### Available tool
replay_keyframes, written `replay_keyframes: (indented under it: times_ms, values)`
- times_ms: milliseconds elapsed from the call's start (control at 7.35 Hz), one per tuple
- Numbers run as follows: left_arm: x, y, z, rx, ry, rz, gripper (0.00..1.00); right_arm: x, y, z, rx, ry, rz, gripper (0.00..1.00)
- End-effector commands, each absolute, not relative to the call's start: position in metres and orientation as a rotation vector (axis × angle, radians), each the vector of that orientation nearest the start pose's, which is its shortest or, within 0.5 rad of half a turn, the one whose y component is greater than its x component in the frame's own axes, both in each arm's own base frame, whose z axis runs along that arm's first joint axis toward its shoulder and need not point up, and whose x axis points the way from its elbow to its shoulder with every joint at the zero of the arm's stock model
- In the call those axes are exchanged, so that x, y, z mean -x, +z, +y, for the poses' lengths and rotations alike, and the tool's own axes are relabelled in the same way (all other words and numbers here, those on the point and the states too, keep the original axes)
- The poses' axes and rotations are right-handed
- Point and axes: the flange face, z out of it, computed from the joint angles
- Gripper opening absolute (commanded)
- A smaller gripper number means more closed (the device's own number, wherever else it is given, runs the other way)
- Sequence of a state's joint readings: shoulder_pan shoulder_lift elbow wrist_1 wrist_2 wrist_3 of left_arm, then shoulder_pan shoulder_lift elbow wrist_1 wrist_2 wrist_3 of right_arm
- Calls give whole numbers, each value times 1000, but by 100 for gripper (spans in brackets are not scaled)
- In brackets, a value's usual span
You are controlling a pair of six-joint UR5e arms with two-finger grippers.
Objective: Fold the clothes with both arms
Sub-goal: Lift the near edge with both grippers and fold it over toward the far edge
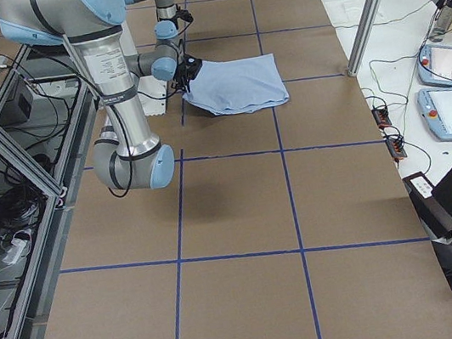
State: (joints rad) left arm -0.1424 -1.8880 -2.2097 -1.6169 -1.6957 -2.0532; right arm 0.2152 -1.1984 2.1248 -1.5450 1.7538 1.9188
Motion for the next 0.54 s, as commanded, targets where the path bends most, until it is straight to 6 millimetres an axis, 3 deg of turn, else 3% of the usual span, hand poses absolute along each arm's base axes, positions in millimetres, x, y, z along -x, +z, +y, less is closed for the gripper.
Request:
replay_keyframes:
  times_ms: [0, 136, 408]
  values:
    - [-462, 212, -176, 299, -484, 970, 0, 494, 214, -212, 270, 395, -945, 0]
    - [-463, 213, -181, 298, -483, 966, 0, 502, 223, -235, 248, 433, -928, 0]
    - [-443, 208, -238, 209, -536, 997, 0, 504, 223, -302, 166, 472, -962, 0]
